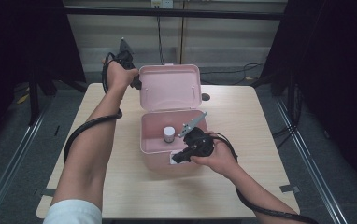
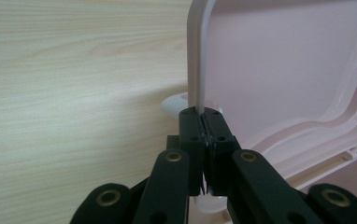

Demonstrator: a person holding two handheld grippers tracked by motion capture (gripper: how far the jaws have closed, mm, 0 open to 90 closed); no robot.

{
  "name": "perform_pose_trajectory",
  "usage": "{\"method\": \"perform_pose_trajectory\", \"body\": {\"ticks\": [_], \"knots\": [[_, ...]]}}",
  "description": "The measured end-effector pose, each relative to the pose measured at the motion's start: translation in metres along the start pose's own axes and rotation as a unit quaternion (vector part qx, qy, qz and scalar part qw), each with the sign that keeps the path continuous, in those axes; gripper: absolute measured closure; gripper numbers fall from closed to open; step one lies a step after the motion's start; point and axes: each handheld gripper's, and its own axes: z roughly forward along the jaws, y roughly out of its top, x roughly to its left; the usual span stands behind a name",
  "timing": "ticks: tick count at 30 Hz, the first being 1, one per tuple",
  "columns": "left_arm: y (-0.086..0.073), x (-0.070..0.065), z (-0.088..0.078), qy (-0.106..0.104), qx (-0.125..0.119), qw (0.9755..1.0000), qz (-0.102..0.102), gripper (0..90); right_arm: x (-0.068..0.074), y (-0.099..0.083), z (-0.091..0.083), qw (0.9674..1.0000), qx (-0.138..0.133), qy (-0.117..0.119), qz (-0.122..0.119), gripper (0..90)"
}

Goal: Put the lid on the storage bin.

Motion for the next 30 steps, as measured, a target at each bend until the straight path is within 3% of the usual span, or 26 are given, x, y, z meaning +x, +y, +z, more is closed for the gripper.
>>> {"method": "perform_pose_trajectory", "body": {"ticks": [14, 30], "knots": [[-0.006, -0.007, -0.011, 0.005, -0.013, 0.9998, 0.017, 88.0, 0.001, 0.002, 0.001, 1.0000, 0.003, -0.005, 0.006, 90.0], [-0.011, -0.013, -0.022, 0.011, -0.010, 0.9990, 0.043, 88.0, -0.001, 0.005, 0.004, 0.9999, -0.003, 0.005, 0.015, 90.0]]}}
